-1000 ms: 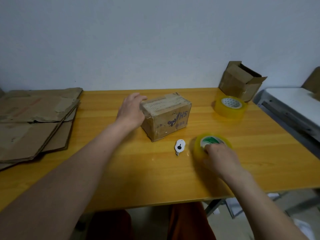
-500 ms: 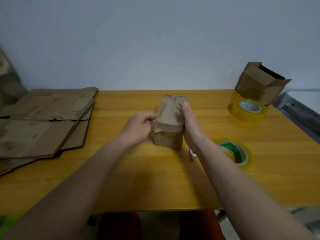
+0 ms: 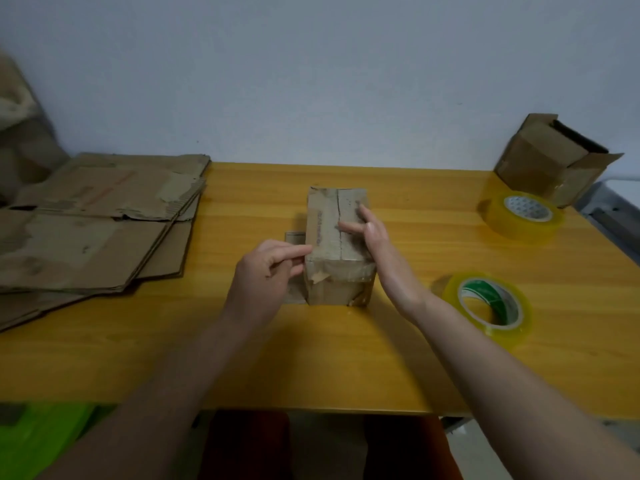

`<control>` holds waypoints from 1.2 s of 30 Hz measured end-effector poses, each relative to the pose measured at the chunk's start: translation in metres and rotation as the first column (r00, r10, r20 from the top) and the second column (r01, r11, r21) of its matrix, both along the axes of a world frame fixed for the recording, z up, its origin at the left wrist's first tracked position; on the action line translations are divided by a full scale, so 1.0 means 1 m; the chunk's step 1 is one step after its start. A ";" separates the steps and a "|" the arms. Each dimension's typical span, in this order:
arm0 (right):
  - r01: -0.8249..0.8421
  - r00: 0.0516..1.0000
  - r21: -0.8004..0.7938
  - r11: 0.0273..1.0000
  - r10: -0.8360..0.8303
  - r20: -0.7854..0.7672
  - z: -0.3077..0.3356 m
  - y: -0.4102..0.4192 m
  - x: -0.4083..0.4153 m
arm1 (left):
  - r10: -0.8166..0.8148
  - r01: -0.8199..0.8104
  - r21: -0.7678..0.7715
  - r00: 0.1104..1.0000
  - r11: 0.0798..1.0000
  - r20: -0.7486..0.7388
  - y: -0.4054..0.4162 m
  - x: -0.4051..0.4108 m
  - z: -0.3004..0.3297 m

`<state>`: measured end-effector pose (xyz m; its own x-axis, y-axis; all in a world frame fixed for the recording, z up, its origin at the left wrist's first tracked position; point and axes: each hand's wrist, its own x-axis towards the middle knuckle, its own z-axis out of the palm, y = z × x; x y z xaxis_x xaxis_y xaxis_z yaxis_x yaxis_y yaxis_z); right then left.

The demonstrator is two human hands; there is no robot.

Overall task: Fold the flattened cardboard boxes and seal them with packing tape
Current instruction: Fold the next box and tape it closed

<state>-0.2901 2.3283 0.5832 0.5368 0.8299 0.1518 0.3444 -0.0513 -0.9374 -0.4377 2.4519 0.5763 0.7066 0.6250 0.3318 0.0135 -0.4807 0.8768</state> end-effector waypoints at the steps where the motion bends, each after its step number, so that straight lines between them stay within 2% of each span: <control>1: -0.041 0.998 -0.015 0.999 0.041 0.052 -0.002 -0.002 0.003 | -0.020 0.020 0.003 1.000 1.000 0.004 0.002 -0.001 0.000; 3: -0.102 0.972 -0.061 0.993 0.113 0.207 -0.009 -0.005 0.013 | -0.056 0.057 0.041 0.998 0.998 -0.015 0.007 -0.003 0.000; 5: -0.112 0.930 -0.144 0.983 0.154 0.332 -0.012 -0.007 0.023 | -0.079 0.087 0.149 0.995 0.985 -0.057 0.012 -0.004 0.001; 8: -0.117 0.882 -0.238 0.964 0.211 0.421 -0.008 -0.008 0.030 | -0.076 0.102 0.343 0.993 0.934 -0.089 0.017 -0.004 0.000; 10: -0.113 0.880 -0.274 0.955 0.224 0.420 -0.005 -0.006 0.029 | -0.071 0.095 0.395 0.995 0.914 -0.075 0.017 -0.002 -0.001; 15: -0.100 0.883 -0.251 0.963 0.202 0.423 -0.007 -0.003 0.031 | -0.059 0.063 0.446 0.998 0.893 -0.025 0.019 0.001 -0.004; 17: -0.096 0.881 -0.238 0.966 0.194 0.431 -0.008 -0.004 0.030 | -0.068 0.069 0.403 0.998 0.913 -0.019 0.018 0.001 -0.006; 20: -0.104 0.890 -0.214 0.971 0.187 0.415 -0.007 -0.004 0.029 | -0.097 0.096 0.245 0.995 0.965 -0.009 0.014 0.000 -0.004; 22: -0.106 0.915 -0.207 0.973 0.177 0.363 -0.005 -0.004 0.026 | -0.090 0.084 0.212 0.996 0.974 0.021 0.013 0.003 -0.004; 25: -0.099 0.953 -0.190 0.977 0.148 0.266 -0.002 -0.002 0.022 | -0.057 0.041 0.250 0.997 0.967 0.057 0.012 0.008 -0.009; 29: -0.083 0.952 -0.196 0.977 0.135 0.273 -0.001 -0.001 0.023 | -0.011 -0.001 0.345 0.999 0.939 0.033 0.012 0.011 -0.021; 33: -0.093 0.928 -0.216 0.972 0.164 0.336 -0.002 -0.004 0.023 | 0.005 0.000 0.373 1.000 0.928 -0.013 0.013 0.006 -0.024; 34: -0.116 0.930 -0.219 0.969 0.183 0.318 0.000 -0.006 0.023 | -0.010 0.022 0.370 0.999 0.929 -0.035 0.015 0.003 -0.024; 36: -0.176 0.959 -0.228 0.957 0.220 0.181 0.008 -0.014 0.028 | -0.046 0.069 0.378 0.997 0.923 -0.069 0.020 -0.003 -0.023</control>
<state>-0.2623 2.3142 0.5917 0.3345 0.9409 0.0527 0.5484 -0.1489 -0.8229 -0.4409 2.4720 0.5535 0.7625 0.4175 0.4942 0.0205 -0.7791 0.6266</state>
